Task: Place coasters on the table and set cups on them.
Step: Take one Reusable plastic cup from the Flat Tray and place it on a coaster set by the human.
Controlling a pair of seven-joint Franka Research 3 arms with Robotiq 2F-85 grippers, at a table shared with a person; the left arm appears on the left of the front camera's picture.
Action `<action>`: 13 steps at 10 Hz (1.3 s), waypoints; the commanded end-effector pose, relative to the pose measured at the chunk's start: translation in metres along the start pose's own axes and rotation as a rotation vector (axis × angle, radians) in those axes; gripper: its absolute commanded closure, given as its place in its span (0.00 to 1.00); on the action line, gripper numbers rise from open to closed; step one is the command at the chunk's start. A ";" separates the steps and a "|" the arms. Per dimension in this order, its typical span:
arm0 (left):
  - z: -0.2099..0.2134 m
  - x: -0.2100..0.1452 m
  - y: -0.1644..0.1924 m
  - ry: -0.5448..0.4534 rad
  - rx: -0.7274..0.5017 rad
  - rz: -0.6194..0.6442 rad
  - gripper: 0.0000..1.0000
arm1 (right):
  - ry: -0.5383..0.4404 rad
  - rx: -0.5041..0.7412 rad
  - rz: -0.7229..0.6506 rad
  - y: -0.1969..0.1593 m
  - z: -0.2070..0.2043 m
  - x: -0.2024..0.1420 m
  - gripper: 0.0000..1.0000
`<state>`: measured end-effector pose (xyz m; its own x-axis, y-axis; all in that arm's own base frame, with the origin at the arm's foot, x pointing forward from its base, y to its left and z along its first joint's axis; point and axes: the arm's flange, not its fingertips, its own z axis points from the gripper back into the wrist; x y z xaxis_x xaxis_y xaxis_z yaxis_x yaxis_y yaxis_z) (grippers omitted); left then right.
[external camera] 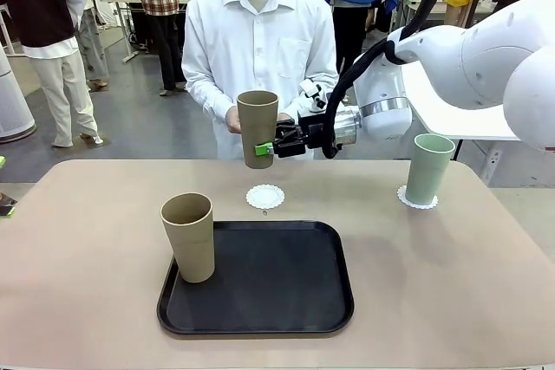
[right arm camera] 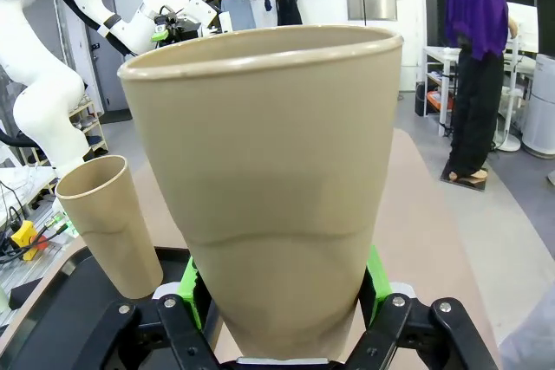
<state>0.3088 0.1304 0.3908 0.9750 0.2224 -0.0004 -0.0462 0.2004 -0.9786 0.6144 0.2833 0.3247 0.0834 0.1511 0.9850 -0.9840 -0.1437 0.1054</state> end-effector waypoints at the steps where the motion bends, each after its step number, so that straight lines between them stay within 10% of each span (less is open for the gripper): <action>1: 0.001 0.000 -0.001 -0.005 -0.015 -0.008 0.00 | 0.000 0.000 0.000 0.000 0.000 0.000 0.18; 13: 0.001 0.000 -0.001 -0.005 -0.015 -0.008 0.00 | 0.046 0.150 -0.014 -0.036 0.000 -0.076 0.18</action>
<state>0.3088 0.1304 0.3908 0.9750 0.2224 -0.0004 -0.0462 0.2004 -0.9786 0.6343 0.2744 0.2452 0.1018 0.1999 0.9745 -0.9568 -0.2486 0.1510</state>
